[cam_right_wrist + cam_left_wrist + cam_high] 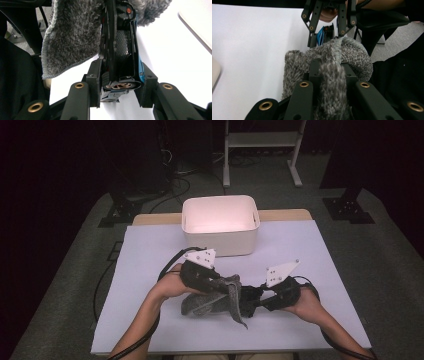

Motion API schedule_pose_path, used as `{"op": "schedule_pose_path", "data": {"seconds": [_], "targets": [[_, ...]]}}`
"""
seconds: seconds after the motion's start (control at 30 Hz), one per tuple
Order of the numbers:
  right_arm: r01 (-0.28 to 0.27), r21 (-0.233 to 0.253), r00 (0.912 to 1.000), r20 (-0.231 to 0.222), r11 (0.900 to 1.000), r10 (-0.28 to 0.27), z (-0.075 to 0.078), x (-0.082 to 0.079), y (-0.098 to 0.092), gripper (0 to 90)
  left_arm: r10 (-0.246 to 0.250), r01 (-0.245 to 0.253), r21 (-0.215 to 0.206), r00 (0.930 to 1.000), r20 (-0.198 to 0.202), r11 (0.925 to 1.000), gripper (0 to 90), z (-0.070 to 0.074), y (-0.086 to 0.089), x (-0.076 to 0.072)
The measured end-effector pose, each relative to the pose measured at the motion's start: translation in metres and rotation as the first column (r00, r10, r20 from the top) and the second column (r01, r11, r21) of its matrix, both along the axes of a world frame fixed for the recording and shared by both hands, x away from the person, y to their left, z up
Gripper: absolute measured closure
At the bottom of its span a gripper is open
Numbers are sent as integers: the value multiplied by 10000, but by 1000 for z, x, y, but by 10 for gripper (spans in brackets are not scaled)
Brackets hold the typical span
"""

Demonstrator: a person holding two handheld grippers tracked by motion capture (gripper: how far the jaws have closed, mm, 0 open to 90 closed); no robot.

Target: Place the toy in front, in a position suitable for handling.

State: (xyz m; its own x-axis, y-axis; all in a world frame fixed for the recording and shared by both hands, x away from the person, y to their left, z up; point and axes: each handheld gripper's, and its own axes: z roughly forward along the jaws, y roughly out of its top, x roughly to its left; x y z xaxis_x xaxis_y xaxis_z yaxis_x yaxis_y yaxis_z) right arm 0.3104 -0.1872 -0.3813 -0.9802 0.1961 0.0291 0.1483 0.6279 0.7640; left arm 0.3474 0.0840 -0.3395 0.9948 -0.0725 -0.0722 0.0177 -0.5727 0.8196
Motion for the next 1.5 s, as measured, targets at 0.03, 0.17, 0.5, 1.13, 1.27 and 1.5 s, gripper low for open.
{"op": "schedule_pose_path", "data": {"seconds": [0.03, 0.17, 0.5, 1.13, 1.27, 1.5], "targets": [[22, -32, 10000, -6, 10000, -22, 0, 0, -1, 607, -25, 25, -2, 10000, 14, 10000, 764, -1, 0, 0], [147, -163, 9999, 74, 9998, -146, 0, -1, -4, 590, -89, 89, -17, 9999, -70, 10000, 764, -5, -8, 0], [291, -900, 9990, 379, 9955, -257, 5, -4, -9, 564, -396, 399, 235, 9991, -156, 9989, 764, -14, -31, 0], [650, -1033, 9977, -109, 9925, -665, -8, -11, -37, 577, -568, 589, 589, 9977, -369, 9965, 764, -38, -54, 1], [721, -1158, 9971, -158, 9907, -744, -12, -12, -44, 566, -618, 642, 749, 9975, -345, 9951, 764, -42, -58, 1], [852, -1206, 9949, -429, 9890, -910, -24, -15, -60, 543, -742, 760, 1095, 9970, -199, 9911, 763, -50, -71, -2]]}}
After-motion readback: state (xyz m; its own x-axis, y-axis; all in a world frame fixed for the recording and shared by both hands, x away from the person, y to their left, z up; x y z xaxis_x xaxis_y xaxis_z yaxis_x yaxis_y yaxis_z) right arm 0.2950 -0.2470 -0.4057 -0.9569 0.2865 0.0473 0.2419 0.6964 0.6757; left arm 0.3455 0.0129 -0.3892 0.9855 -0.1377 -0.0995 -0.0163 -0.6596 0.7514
